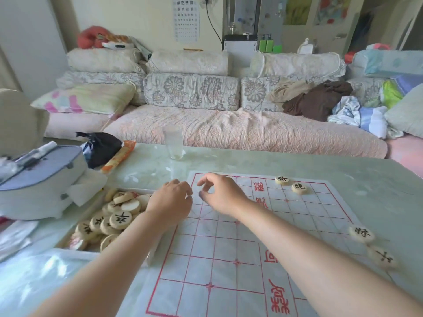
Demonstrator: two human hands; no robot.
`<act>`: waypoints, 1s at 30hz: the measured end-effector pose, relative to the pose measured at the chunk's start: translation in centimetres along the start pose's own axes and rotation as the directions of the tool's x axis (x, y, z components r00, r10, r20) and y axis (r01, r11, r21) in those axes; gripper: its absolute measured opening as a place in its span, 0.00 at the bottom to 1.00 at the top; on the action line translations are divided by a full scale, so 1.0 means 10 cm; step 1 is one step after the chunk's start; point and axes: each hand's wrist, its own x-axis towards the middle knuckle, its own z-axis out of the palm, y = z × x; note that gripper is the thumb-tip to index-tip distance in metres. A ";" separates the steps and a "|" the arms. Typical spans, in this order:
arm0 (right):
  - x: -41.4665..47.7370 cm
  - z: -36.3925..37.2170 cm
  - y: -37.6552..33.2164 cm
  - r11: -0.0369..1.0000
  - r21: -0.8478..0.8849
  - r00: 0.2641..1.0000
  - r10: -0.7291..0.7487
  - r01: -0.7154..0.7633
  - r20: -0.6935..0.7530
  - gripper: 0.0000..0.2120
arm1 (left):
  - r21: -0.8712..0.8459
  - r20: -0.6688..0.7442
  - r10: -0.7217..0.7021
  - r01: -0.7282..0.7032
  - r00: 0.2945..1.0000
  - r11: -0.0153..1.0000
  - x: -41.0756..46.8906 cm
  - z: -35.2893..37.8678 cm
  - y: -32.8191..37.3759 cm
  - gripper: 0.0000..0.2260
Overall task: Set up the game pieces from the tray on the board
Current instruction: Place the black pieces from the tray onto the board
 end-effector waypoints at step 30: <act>-0.05 1.03 -1.10 0.998 -0.041 0.965 0.064 -0.056 0.254 0.08 | 0.156 -0.048 -0.082 0.088 0.995 0.984 -0.86 -0.60 -1.26 0.11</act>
